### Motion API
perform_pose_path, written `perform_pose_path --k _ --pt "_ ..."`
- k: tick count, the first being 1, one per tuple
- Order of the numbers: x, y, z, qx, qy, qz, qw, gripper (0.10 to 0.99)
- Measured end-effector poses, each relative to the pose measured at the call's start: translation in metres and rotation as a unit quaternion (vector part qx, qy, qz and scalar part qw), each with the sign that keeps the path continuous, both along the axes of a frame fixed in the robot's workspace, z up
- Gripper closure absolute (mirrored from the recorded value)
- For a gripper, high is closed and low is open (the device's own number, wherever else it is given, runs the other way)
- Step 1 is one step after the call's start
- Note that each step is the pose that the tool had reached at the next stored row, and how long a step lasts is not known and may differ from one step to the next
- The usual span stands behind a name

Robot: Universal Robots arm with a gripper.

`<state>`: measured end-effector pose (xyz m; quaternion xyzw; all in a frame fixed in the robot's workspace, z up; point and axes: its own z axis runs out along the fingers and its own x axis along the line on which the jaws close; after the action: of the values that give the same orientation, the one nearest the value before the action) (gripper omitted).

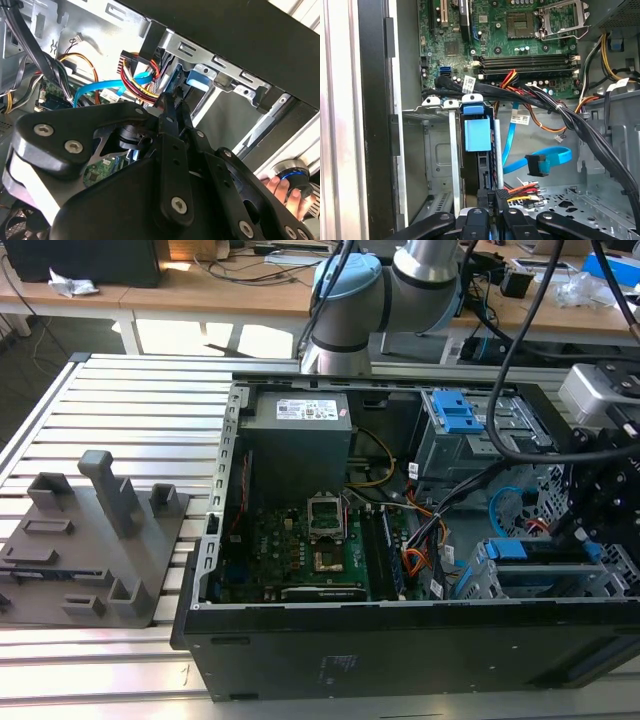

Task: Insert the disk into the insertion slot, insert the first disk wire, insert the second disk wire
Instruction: 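Insert the first disk wire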

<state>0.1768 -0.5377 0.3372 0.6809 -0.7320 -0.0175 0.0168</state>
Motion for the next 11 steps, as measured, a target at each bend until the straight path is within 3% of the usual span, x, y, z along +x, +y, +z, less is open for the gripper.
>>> perform_pose_path --k 11 --pt "0.0008 0.0001 -0.0042 0.0009 0.0001 0.000 1.0000 0.914"
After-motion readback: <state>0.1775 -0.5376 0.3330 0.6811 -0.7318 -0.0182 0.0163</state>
